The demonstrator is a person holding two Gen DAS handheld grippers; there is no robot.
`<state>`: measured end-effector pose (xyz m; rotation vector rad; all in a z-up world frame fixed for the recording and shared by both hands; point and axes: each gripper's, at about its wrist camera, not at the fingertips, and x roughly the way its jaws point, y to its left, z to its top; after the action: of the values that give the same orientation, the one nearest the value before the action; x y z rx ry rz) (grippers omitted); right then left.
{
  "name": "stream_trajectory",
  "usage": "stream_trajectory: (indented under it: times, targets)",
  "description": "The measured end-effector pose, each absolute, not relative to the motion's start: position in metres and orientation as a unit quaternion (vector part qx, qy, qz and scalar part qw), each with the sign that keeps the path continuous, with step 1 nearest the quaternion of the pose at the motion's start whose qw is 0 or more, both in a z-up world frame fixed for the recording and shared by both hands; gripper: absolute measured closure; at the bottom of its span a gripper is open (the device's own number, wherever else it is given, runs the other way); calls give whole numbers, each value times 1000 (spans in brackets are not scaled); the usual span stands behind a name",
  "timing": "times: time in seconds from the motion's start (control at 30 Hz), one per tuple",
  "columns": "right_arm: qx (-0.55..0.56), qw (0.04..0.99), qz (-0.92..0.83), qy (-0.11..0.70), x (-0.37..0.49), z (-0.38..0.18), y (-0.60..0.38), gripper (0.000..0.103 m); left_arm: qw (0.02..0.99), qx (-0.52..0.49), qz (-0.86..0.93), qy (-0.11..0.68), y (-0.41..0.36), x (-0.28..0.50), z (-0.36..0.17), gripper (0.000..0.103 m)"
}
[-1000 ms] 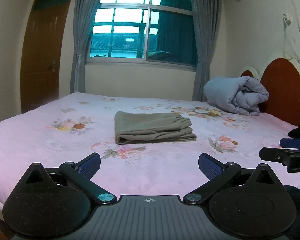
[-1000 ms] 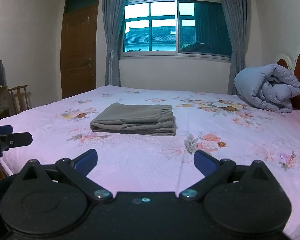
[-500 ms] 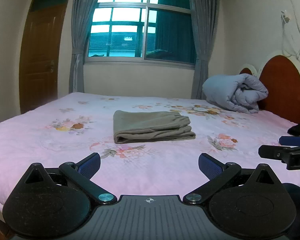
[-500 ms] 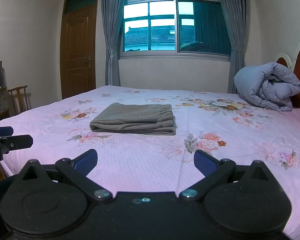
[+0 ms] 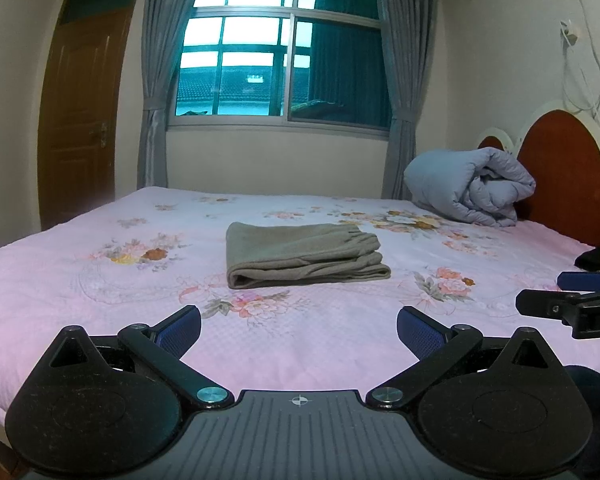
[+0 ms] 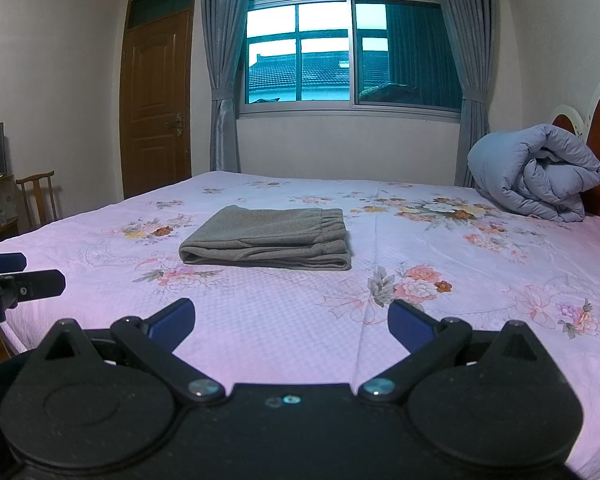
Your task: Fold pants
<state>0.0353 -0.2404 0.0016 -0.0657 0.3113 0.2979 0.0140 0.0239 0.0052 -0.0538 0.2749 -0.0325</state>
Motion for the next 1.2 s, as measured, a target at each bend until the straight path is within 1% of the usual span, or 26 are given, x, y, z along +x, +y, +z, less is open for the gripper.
stream_trajectory:
  times: [1.2]
  targets:
    - [-32, 976, 147, 155, 35, 2, -240, 6, 990, -21, -16, 137, 22, 14, 6, 0]
